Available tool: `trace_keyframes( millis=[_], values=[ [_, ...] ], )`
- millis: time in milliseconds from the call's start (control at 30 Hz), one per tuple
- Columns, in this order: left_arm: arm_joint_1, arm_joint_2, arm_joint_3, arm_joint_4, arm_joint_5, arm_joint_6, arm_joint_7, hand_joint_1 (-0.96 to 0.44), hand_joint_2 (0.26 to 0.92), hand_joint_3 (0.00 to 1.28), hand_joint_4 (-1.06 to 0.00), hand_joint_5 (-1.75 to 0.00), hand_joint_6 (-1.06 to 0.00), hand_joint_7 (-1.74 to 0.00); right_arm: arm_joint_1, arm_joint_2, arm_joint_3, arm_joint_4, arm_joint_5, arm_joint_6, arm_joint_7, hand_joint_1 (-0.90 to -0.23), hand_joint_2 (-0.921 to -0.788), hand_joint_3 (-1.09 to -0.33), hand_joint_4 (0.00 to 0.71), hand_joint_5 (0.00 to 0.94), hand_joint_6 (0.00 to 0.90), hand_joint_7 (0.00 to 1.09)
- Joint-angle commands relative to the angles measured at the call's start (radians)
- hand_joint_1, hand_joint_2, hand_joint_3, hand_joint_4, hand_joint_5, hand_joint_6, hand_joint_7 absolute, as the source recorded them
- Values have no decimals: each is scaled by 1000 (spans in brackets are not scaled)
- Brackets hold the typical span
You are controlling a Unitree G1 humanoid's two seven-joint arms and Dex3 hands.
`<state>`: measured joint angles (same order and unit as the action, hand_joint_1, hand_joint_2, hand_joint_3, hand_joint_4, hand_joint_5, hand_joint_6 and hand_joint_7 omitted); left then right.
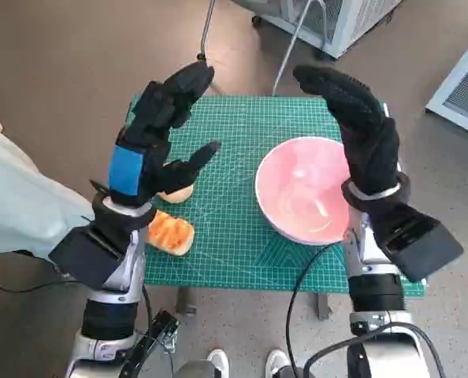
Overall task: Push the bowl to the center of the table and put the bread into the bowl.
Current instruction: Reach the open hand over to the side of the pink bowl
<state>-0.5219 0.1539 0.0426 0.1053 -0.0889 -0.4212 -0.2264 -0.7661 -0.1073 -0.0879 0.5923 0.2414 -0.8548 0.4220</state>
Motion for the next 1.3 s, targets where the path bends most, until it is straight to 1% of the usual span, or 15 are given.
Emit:
trace_keyframes(
  millis=[33,400,600,767,867,967,1067,1133,1200,1300],
  values=[
    [-16,3,0,4,7,-12,0,-227,921,260,-480,-35,-338,-435,8,-1,-3,7,10,11,12,-675,-921,-795,260,14,-1,741],
    [-17,1,0,10,11,-12,2,-231,921,259,-482,-32,-340,-434,9,-3,-7,10,11,14,17,-674,-921,-794,260,14,-1,741],
    [-17,-2,-1,14,9,-11,3,-240,921,257,-483,-31,-340,-433,9,-12,-15,19,13,11,24,-673,-921,-791,257,12,-1,738],
    [-13,-5,-2,10,12,-9,6,-243,921,256,-484,-29,-340,-433,3,-41,-41,48,42,12,53,-675,-921,-784,248,6,-1,719],
    [-10,-4,-1,5,12,-7,8,-244,921,256,-484,-29,-341,-433,-3,-67,-67,85,69,7,76,-677,-921,-781,243,4,-1,704],
    [-7,-5,-2,2,13,-6,9,-244,921,256,-485,-28,-341,-433,-5,-83,-86,107,79,0,86,-678,-921,-780,241,3,-1,695],
    [-4,-7,-1,1,11,-7,12,-245,921,256,-485,-27,-341,-433,-3,-107,-119,145,88,-6,78,-682,-921,-785,238,1,-1,688],
    [-2,-8,-1,2,9,-8,12,-245,921,256,-485,-27,-341,-433,2,-117,-137,163,82,-10,61,-686,-921,-792,233,0,-1,690],
    [0,-10,0,2,7,-8,13,-245,921,256,-485,-26,-341,-433,10,-124,-153,177,69,-21,39,-685,-921,-799,231,0,-1,690],
    [2,-12,0,2,8,-7,16,-245,921,256,-485,-26,-342,-433,23,-143,-178,213,35,-40,-13,-667,-921,-815,229,0,-1,685]
  ],
)
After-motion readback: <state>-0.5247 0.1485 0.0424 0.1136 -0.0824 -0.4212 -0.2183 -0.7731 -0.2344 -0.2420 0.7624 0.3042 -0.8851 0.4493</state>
